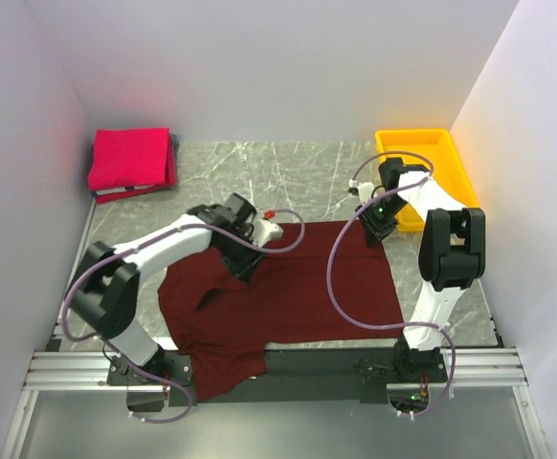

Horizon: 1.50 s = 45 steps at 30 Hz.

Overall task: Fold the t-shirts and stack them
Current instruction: Fold the tshirt

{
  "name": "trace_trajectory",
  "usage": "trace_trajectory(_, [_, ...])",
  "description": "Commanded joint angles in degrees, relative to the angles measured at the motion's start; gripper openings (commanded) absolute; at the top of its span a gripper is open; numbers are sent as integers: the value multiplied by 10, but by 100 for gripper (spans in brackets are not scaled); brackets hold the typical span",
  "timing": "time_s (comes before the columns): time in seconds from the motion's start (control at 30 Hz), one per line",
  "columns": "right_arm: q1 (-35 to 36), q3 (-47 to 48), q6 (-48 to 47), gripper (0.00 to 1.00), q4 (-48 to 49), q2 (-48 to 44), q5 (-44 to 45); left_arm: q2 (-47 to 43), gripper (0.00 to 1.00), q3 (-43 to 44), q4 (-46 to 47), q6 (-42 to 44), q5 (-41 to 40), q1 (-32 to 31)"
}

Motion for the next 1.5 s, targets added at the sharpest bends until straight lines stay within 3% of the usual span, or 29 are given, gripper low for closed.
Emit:
trace_trajectory(0.0, [0,-10,11,28,-1,-41,3,30,44,-20,44,-83,-99,-31])
trace_trajectory(0.13, [-3,-14,10,28,-1,-44,5,43,41,-26,60,-84,-158,-77])
trace_trajectory(0.3, [-6,-20,14,28,6,-45,5,69,35,-21,68,-92,-175,-80])
trace_trajectory(0.63, [-9,-24,10,27,6,-45,9,97,29,-11,78,-93,-165,-82])
trace_trajectory(0.87, [-11,-20,6,27,2,-39,13,79,4,-15,70,-91,-149,-83])
trace_trajectory(0.93, [-11,-21,6,27,0,-38,11,67,1,-13,62,-87,-140,-83])
trace_trajectory(1.3, [-11,-14,3,27,-9,-30,6,37,1,16,23,-68,-50,-83])
trace_trajectory(1.4, [-12,-14,2,27,-10,-26,6,46,13,22,19,-63,-24,-83])
trace_trajectory(1.43, [-11,-13,2,27,-10,-25,6,50,29,23,17,-62,-17,-83])
trace_trajectory(1.47, [-12,-12,1,27,-11,-25,7,55,35,24,16,-62,-12,-83])
